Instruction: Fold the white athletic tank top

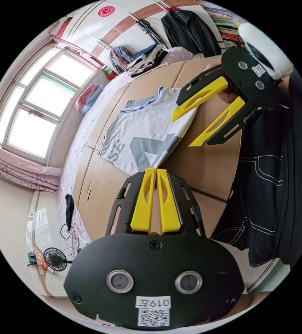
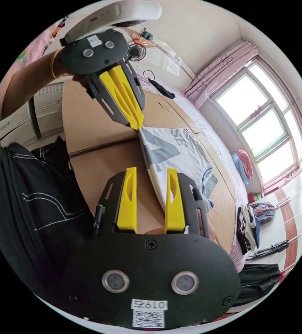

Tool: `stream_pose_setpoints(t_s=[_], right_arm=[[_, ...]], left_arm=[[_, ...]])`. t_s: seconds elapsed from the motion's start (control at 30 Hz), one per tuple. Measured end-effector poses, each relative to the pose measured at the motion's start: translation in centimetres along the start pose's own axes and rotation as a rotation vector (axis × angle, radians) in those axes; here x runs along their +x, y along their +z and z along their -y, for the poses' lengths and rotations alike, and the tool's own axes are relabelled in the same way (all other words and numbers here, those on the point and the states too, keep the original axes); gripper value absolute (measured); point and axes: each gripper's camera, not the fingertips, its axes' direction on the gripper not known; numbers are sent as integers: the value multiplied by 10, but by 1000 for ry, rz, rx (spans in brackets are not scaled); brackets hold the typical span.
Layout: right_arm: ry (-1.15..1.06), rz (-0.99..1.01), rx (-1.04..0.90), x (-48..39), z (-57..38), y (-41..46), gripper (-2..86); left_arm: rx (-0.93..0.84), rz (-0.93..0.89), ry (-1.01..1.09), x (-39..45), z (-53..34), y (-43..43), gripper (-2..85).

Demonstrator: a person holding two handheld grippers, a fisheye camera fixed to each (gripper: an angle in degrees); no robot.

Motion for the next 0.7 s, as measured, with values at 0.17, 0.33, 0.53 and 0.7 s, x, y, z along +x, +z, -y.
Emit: stream_pose_setpoints(t_s=[0.17, 0.33, 0.53, 0.7], right_arm=[[12, -69, -73, -4, 20, 16, 124], [23, -162, -159, 2, 27, 26, 116], [39, -250, -231, 14, 38, 36, 89], [-3, -323, -287, 23, 58, 49, 58]], left_arm=[[38, 12, -5, -25, 4, -20, 7], [82, -14, -41, -53, 5, -36, 7], [97, -16, -63, -85, 10, -50, 7], [99, -13, -75, -110, 17, -58, 7]])
